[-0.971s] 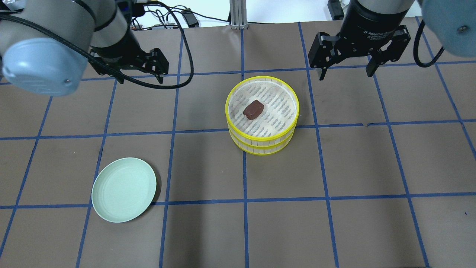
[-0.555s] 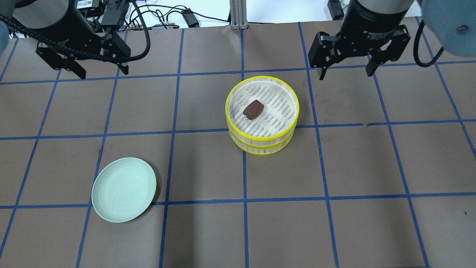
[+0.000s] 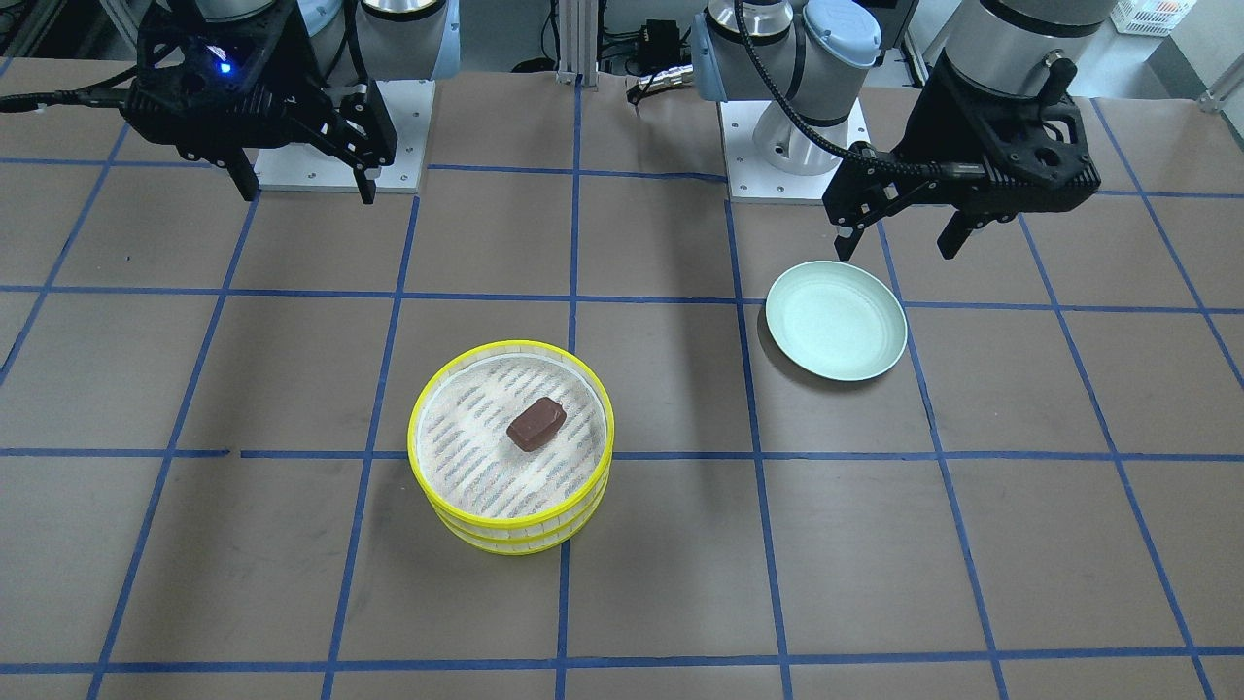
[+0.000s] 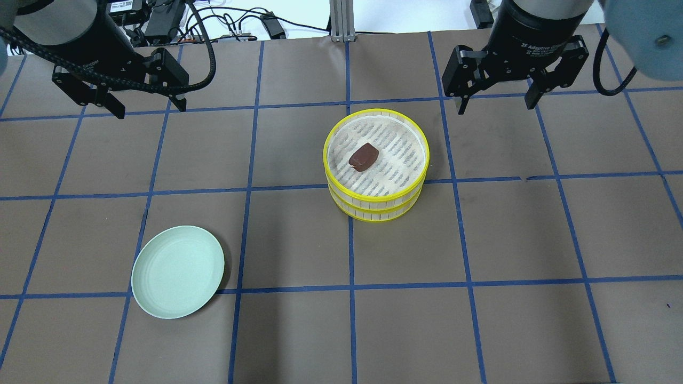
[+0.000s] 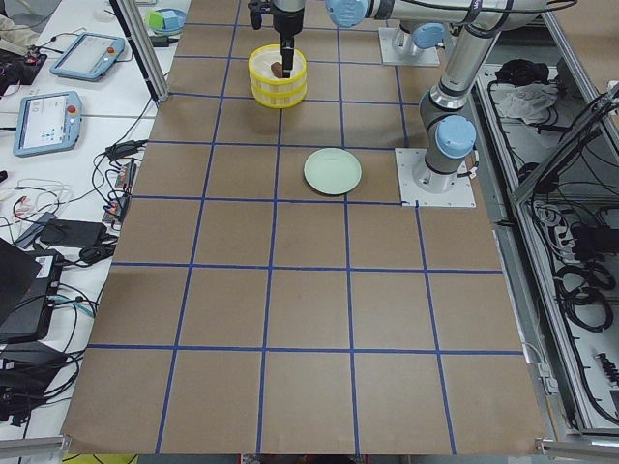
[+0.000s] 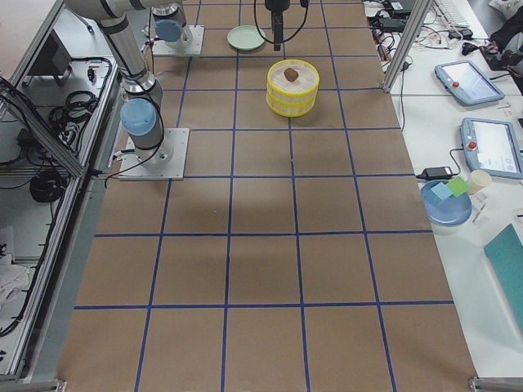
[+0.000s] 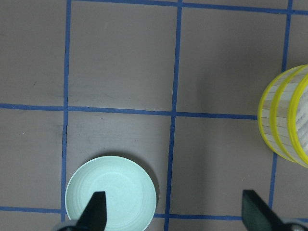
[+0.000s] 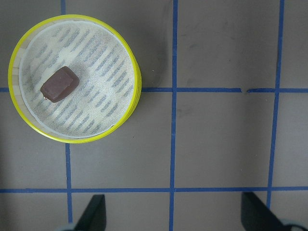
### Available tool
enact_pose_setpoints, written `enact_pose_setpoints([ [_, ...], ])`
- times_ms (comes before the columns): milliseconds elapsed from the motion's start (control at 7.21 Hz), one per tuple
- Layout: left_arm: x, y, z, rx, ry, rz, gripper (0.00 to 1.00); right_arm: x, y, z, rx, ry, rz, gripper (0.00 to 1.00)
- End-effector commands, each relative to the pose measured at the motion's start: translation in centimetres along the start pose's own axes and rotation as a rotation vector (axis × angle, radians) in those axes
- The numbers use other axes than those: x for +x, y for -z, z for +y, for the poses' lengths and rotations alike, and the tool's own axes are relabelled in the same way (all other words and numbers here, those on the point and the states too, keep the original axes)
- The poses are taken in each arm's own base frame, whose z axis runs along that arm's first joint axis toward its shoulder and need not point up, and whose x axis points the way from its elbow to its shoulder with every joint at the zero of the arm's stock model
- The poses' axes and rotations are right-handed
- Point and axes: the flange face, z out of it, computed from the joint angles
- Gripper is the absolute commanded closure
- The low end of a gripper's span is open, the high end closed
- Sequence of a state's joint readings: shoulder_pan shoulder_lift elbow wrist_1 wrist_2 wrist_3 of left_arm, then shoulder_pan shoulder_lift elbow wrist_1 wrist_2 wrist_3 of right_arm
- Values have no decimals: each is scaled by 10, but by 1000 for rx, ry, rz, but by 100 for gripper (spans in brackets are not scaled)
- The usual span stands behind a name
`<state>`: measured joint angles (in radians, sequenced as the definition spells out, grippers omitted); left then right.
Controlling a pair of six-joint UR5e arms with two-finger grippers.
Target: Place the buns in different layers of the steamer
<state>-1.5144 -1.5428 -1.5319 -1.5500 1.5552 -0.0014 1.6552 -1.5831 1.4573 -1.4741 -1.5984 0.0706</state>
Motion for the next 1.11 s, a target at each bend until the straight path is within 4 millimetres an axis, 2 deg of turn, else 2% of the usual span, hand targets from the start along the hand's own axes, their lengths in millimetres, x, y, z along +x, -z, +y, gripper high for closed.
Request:
enact_pose_setpoints([
  [0,18,2,7,5,-36,3,0,0,0,0,0,0,0,0],
  [971,15,4,6,12,-43,-2,0,0,0,0,0,0,0,0],
])
